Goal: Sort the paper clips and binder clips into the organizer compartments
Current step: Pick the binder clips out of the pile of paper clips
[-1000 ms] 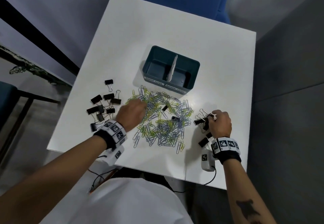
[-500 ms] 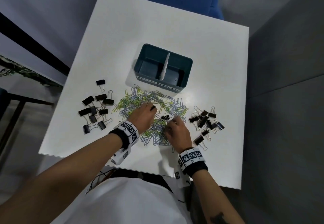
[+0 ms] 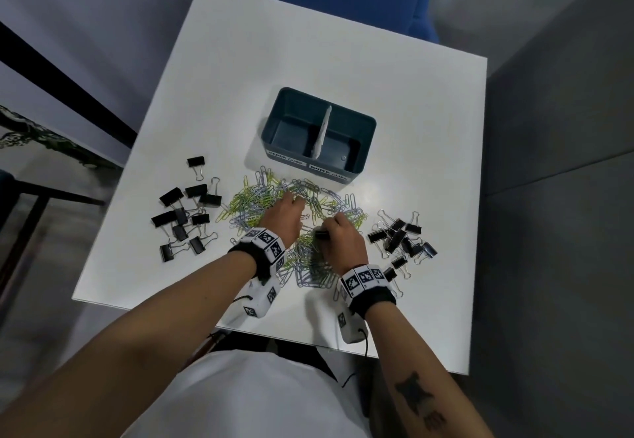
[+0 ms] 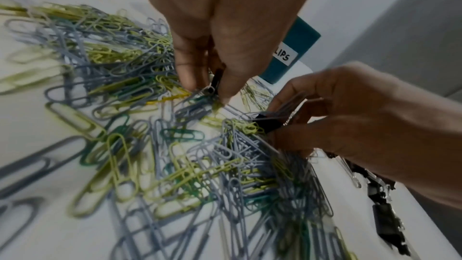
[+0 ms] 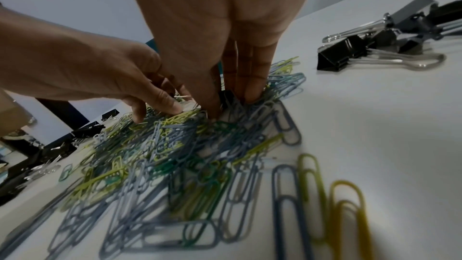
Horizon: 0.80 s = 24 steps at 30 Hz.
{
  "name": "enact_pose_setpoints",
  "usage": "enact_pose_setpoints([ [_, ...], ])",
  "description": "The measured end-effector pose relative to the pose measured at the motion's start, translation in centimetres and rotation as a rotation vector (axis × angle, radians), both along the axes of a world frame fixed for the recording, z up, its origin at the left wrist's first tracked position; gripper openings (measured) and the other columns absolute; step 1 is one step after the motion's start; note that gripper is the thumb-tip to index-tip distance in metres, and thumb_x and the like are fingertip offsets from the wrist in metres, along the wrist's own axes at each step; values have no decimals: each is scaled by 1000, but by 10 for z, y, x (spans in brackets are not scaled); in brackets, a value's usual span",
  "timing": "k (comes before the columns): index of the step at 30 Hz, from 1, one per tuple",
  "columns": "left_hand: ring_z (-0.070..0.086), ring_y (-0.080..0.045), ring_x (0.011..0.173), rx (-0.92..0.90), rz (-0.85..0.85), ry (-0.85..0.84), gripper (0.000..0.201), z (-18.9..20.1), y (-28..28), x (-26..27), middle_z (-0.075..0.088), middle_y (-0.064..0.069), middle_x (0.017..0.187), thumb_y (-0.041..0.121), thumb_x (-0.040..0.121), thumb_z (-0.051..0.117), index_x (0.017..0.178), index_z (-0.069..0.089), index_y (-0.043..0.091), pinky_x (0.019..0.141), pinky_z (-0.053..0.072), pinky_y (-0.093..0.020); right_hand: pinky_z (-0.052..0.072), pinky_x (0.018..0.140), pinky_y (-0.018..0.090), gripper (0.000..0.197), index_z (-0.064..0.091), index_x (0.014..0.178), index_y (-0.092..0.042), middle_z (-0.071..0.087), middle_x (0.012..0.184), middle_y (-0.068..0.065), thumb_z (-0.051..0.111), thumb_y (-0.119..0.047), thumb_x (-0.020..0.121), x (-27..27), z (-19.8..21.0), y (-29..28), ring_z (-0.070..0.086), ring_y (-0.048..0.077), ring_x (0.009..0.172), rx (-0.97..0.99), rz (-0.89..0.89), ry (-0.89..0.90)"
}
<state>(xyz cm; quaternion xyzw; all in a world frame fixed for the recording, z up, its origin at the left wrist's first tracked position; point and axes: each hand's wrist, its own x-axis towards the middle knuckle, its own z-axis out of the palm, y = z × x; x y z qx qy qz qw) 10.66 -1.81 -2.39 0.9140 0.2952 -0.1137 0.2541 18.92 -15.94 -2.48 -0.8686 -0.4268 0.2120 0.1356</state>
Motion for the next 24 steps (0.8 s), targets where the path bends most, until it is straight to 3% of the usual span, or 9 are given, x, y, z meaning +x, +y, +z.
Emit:
enact_pose_setpoints([
  [4,57,-23,86,-143,44,-65,15,-2,3,-5,53,-3,102,7,82,69,90,61,16,71,48,-32,41,60,27,20,57,84,-13,60,91,2,75,-17,77,2,4,0,57,22,78,56,-103,93],
  [6,58,-18,84,-168,62,-131,17,4,4,-11,55,-1,104,8,80,72,92,63,16,70,48,-28,46,60,28,24,54,80,-16,61,85,-2,77,-18,76,3,6,-2,58,20,75,96,-168,147],
  [11,55,-12,80,-59,60,-225,21,24,14,-30,60,0,106,13,81,73,99,64,15,68,43,-20,52,62,30,20,54,90,-16,60,87,-3,70,-19,79,6,25,-3,57,17,74,204,-177,208],
  [14,55,-12,81,-46,72,-253,21,30,24,-48,59,-1,107,15,82,72,102,66,14,67,41,-21,47,66,11,27,64,102,-12,57,93,-3,73,-2,79,11,38,-5,56,8,76,256,-185,279],
  [16,57,-15,80,-68,116,-266,18,33,32,-62,57,-1,104,15,83,71,101,66,13,66,45,-25,43,64,5,27,68,103,-13,56,92,-2,76,-4,78,16,43,-6,52,-1,75,279,-203,304],
  [19,58,-17,79,-79,176,-269,16,34,44,-84,56,-2,99,13,83,71,98,67,12,70,51,-33,44,68,11,19,72,97,-14,61,91,4,78,-14,79,22,46,-7,57,8,75,302,-225,331],
  [22,56,-17,78,-42,237,-297,10,35,57,-103,55,-3,92,13,85,69,95,68,12,71,48,-32,51,76,23,15,73,95,-14,66,93,6,77,-14,80,27,45,-8,63,15,81,303,-273,341],
  [24,57,-19,77,5,325,-284,6,36,67,-116,56,-5,92,14,87,68,93,69,13,70,46,-31,55,80,26,14,73,95,-12,71,91,3,75,-11,81,30,43,-10,66,13,82,320,-336,380],
])
